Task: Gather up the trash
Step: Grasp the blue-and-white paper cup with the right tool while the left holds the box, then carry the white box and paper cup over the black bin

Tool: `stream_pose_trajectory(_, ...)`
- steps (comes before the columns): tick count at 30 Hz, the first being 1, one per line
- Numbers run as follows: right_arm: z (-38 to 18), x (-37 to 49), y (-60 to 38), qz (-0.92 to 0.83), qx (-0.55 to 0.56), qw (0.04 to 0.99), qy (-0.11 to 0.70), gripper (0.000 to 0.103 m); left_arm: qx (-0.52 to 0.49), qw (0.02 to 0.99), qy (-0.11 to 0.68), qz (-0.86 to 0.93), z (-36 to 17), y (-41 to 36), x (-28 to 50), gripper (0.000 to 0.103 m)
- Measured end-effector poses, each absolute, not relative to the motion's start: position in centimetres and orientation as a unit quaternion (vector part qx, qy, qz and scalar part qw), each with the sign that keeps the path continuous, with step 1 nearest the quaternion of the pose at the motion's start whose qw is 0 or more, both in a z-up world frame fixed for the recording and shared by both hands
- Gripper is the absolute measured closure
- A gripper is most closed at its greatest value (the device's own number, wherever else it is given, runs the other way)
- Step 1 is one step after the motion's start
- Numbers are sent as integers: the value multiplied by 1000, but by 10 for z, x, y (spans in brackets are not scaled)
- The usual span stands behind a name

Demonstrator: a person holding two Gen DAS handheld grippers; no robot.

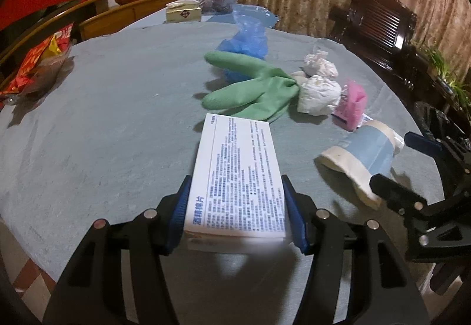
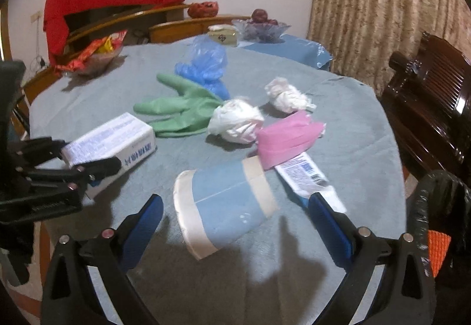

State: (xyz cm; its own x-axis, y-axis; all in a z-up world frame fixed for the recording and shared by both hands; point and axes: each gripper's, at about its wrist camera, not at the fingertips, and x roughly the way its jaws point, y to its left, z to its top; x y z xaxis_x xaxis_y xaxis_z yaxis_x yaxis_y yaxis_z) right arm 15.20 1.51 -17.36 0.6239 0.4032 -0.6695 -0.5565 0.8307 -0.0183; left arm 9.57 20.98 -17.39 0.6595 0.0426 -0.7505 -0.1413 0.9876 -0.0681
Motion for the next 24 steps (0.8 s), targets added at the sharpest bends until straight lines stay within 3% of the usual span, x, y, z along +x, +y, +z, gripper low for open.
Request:
stream_pose_trajectory(11,-194,165,27,264,-136,879,373,8,-64,908,411,52,-179,217,99,47)
stream_pose_trajectory(19,-195,168,21,270,-125,870,393,28,-63,907,413,47,-181,219,103,47)
stream_pose_trajectory(24,-184,167,10,275,-96,873,392,29,-59,911,407,40,-176,210,101,47)
